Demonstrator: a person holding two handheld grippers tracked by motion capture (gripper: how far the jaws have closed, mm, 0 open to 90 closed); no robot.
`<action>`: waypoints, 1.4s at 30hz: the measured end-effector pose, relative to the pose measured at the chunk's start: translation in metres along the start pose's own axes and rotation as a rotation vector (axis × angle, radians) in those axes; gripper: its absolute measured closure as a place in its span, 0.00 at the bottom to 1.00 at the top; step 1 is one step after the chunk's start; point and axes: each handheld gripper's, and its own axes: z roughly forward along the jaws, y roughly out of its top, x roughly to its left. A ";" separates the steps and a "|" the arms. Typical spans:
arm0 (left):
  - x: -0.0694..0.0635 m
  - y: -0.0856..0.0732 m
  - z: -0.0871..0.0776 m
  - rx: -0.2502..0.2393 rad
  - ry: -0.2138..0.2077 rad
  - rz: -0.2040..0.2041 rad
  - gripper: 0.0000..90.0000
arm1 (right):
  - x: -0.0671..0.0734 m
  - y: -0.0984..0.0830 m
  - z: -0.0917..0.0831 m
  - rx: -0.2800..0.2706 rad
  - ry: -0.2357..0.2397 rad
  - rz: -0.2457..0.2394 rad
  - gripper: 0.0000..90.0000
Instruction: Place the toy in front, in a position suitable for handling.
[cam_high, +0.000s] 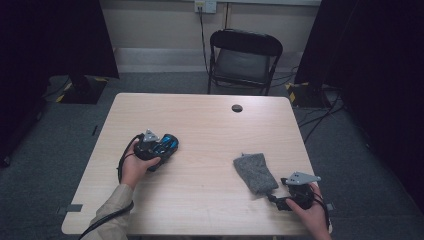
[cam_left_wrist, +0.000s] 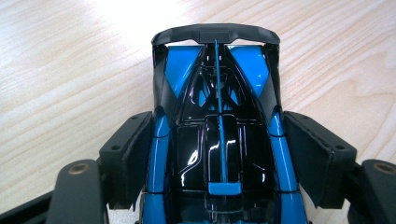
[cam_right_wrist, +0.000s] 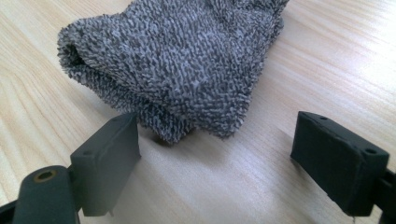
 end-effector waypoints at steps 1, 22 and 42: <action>0.000 0.000 0.000 -0.004 0.000 0.007 0.30 | 0.000 0.000 0.000 0.000 0.000 0.000 0.16; 0.002 -0.014 -0.007 0.019 -0.017 -0.017 0.27 | 0.000 0.000 0.000 0.000 -0.001 0.001 0.16; -0.009 0.009 -0.018 -0.018 -0.034 -0.020 0.30 | 0.000 0.000 0.000 0.000 0.000 0.001 0.16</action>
